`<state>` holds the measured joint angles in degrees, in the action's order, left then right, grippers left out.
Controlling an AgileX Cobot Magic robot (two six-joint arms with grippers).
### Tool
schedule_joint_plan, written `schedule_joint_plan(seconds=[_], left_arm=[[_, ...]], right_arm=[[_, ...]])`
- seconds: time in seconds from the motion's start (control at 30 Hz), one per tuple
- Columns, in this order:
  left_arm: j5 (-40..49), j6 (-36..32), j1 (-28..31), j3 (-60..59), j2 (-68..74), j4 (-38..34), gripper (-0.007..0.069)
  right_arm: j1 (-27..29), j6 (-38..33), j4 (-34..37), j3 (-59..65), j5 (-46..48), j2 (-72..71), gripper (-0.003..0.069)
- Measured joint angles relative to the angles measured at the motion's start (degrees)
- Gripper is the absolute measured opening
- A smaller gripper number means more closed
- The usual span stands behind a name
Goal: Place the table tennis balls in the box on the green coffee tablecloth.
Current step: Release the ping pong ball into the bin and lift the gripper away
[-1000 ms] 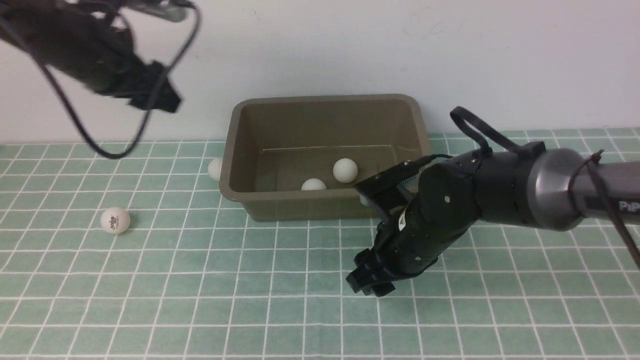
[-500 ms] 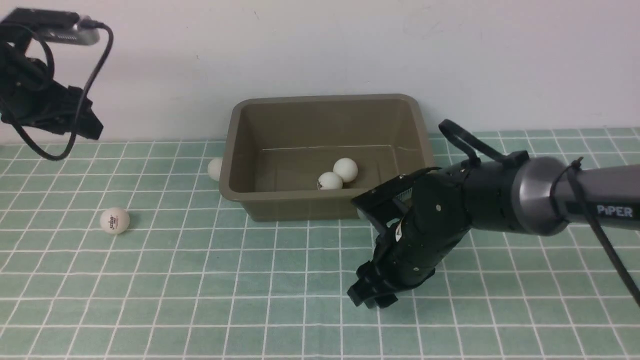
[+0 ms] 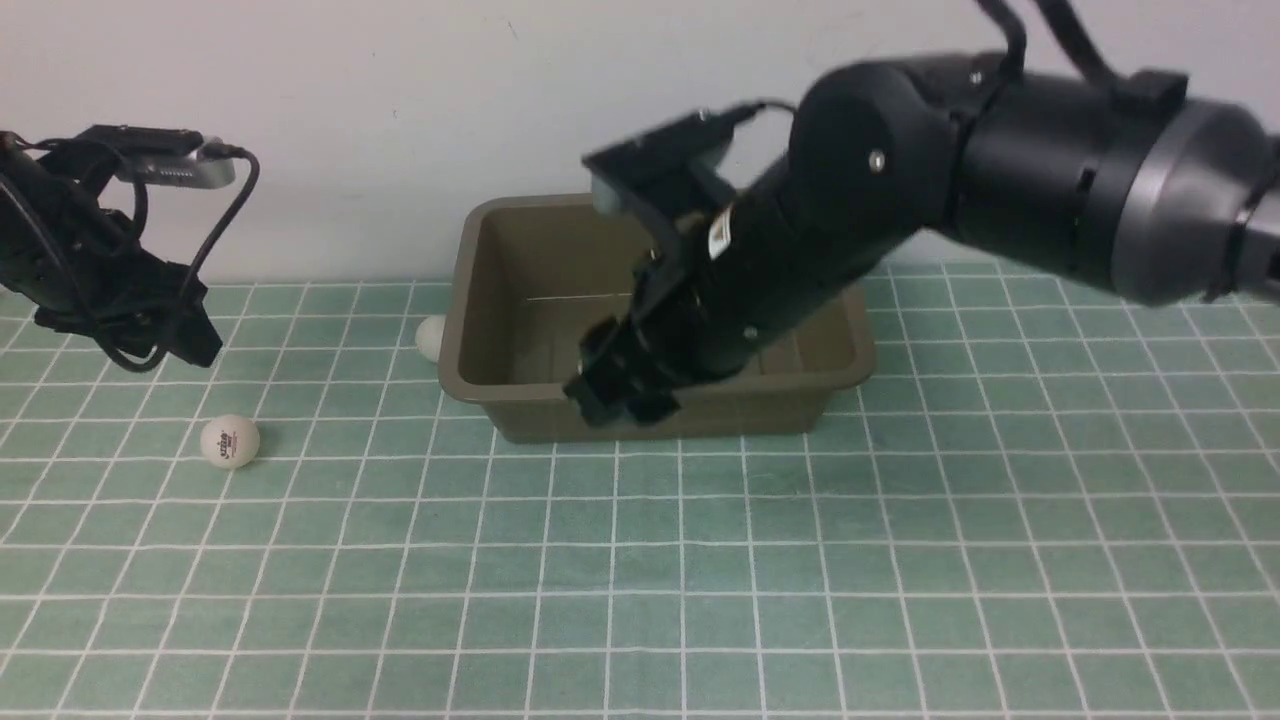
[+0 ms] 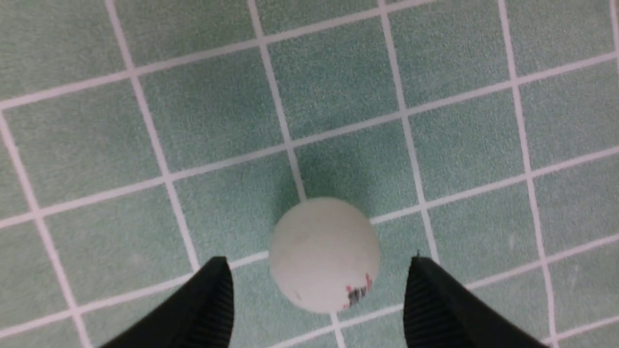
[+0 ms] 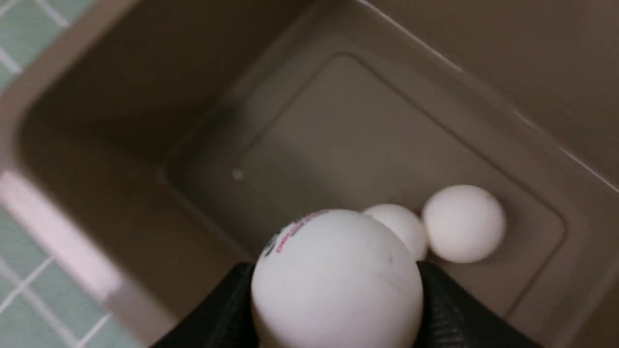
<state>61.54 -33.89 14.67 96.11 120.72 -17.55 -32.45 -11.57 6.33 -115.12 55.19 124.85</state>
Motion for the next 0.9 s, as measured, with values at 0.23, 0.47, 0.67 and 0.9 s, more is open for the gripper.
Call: schedule_joint_plan(seconds=[0.23,0.47,0.67,0.9], left_arm=[[-0.7,0.0,0.0,0.0,2.5,-0.5,0.0426],[-2.6,0.0,-1.1,0.0,4.2,-0.5,0.0426],[-4.4,0.0,-2.2,0.0,4.3,-0.5,0.0426],[-5.0,0.0,-2.8,0.0,4.7,-0.6,0.0426]], right_arm=[[4.1,0.0,0.9,-4.5,0.4,3.2,0.0363],[5.4,-1.3,1.1,-6.6,-0.3,5.7,0.0363],[5.4,-2.7,1.2,-6.7,-1.7,7.3,0.0363],[5.7,-3.0,1.9,-6.7,-2.8,8.9,0.0363]])
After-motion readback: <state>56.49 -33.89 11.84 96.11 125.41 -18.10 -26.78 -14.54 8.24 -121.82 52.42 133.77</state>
